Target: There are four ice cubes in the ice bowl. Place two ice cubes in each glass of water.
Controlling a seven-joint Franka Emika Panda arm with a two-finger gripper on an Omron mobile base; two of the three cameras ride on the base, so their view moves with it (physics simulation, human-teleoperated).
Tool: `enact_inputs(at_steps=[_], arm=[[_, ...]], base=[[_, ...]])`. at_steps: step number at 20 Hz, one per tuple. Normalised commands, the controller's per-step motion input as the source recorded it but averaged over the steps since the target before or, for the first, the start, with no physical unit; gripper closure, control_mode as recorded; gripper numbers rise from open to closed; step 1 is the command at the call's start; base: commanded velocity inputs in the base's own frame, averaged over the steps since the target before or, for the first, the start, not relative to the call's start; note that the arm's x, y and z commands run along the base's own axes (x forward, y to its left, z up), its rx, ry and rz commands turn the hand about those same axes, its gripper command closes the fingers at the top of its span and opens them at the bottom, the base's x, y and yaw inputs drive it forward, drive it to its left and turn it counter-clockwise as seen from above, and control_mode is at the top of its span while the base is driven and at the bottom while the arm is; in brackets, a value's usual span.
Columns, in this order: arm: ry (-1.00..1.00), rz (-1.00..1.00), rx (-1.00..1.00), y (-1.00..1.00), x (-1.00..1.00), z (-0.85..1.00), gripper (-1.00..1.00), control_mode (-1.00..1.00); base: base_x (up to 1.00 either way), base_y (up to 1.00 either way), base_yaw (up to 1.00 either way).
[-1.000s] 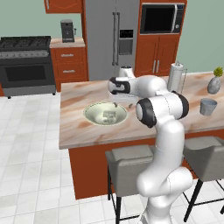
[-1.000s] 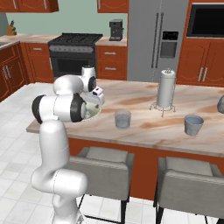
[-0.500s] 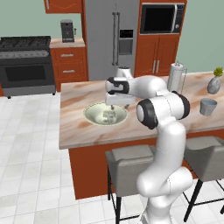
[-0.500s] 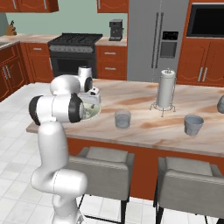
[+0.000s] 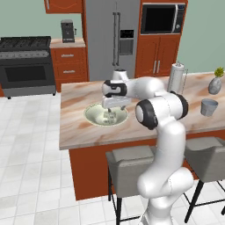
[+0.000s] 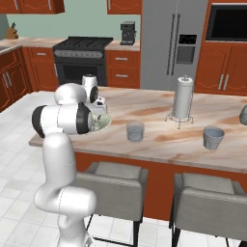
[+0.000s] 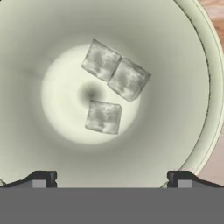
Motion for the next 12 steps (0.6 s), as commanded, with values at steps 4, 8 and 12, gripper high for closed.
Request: enact_inputs(at_steps=[4,8,12], arm=[[0.01,0.12,0.0,0.11,0.28,-0.1,-1.0,-1.0],[0.08,0.09,-0.01,0.06,0.14,-0.16,-1.0,-1.0],[0.07,0.07,0.0,0.01,0.06,-0.14,-1.0,-1.0]], base=[[0.0,0.0,0.0],[0.0,0.0,0.0],[0.0,0.0,0.0]])
